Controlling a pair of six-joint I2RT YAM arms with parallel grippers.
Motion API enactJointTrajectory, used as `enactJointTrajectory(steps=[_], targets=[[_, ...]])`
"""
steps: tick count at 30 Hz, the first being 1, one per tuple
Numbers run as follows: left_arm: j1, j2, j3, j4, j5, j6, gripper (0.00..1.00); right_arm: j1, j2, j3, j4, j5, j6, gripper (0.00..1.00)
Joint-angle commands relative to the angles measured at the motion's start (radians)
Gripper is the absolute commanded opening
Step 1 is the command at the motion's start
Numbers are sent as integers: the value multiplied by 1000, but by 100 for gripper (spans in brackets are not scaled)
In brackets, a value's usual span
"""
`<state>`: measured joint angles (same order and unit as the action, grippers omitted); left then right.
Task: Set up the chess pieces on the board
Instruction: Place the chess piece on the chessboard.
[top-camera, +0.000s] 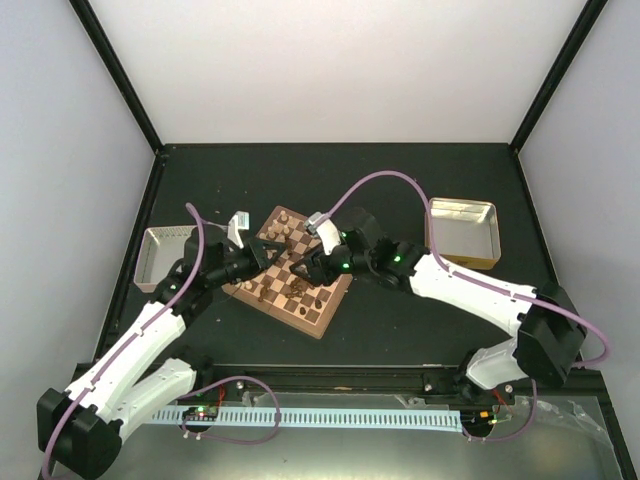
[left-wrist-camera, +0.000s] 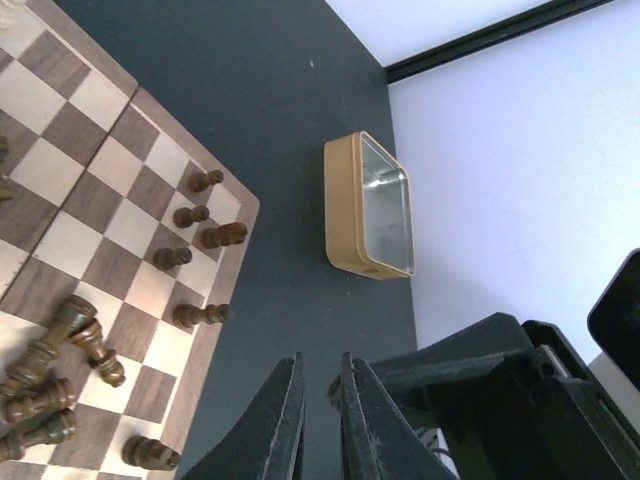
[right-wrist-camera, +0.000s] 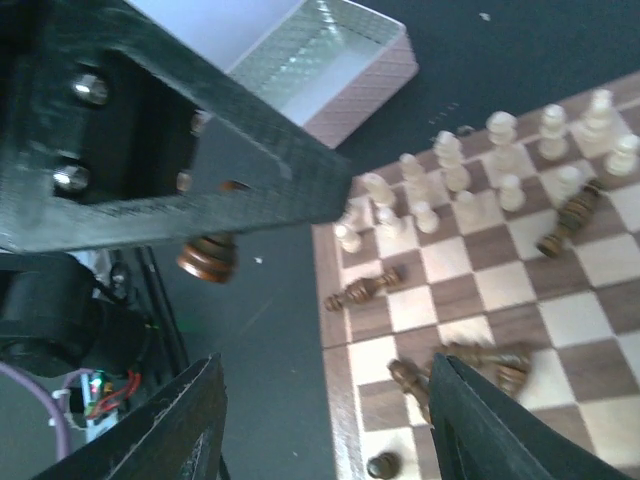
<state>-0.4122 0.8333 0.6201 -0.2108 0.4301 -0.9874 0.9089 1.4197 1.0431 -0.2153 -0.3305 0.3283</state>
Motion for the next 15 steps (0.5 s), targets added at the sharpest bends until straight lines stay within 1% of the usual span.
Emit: enactJointTrajectory(steps=[1,8,15], targets=[[7,9,57,53,53,-71,2,29,31,55,96,-76,28,57],[7,26,54,83,79,-106,2,46,71,95,97,-76,46,55],[7,38,49,105,122,-132,2,48,107,129,83,-23,89,44]])
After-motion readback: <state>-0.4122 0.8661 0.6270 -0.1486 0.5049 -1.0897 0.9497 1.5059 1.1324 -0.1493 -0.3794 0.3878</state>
